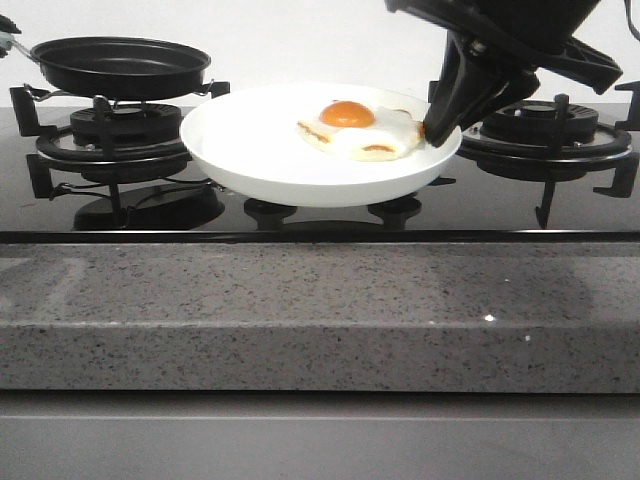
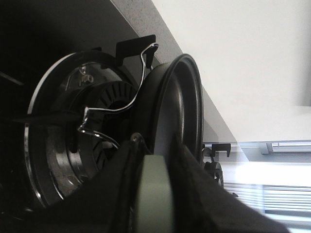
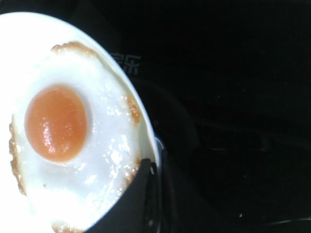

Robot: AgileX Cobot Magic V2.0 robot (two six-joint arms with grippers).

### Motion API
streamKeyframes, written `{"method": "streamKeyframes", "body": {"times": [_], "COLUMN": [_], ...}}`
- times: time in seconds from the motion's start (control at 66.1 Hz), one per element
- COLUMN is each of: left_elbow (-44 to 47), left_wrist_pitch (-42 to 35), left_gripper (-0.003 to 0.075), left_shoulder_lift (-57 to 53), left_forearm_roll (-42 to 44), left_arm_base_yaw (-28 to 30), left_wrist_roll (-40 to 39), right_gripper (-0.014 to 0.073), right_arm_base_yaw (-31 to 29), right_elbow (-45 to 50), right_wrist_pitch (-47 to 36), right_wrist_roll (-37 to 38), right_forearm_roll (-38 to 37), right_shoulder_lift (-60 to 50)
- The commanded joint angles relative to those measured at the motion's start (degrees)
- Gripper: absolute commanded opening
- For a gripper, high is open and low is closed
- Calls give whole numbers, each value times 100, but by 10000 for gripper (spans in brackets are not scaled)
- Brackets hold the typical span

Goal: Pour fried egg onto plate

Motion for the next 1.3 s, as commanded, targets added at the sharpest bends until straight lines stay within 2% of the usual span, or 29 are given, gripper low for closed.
{"method": "streamKeyframes", "body": {"times": [0.0, 0.212, 0.257, 0.318, 0.5, 0.893, 1.105, 1.287], "left_elbow": [-215, -215, -215, -215, -215, -215, -215, -215], "left_wrist_pitch": [196, 170, 162, 162, 197, 749, 670, 81], "left_gripper": [88, 421, 478, 514, 519, 515, 515, 515], "left_shoulder_lift": [-242, -242, -242, -242, -242, -481, -1193, -2107], "left_forearm_roll": [-358, -336, -323, -277, -123, 160, 323, 1696], "left_arm_base_yaw": [11, 11, 11, 26, 219, 1046, 971, 522], "left_wrist_roll": [-19, -8, -8, -8, -8, -8, 97, 83], "right_gripper": [-66, -66, -66, -66, -66, -66, -66, -66], "right_arm_base_yaw": [-1, -1, -1, -1, -1, -1, -1, -1], "right_elbow": [-143, -143, -143, -143, -143, -143, -143, -143], "right_wrist_pitch": [-187, -187, -187, -187, -187, -187, -187, -187], "right_wrist_roll": [-36, -36, -36, -36, -36, -36, -36, -36], "right_forearm_roll": [-13, -13, -13, -13, -13, -13, -13, -13], "right_shoulder_lift": [-200, -200, -200, -200, -200, -200, -200, -200]}}
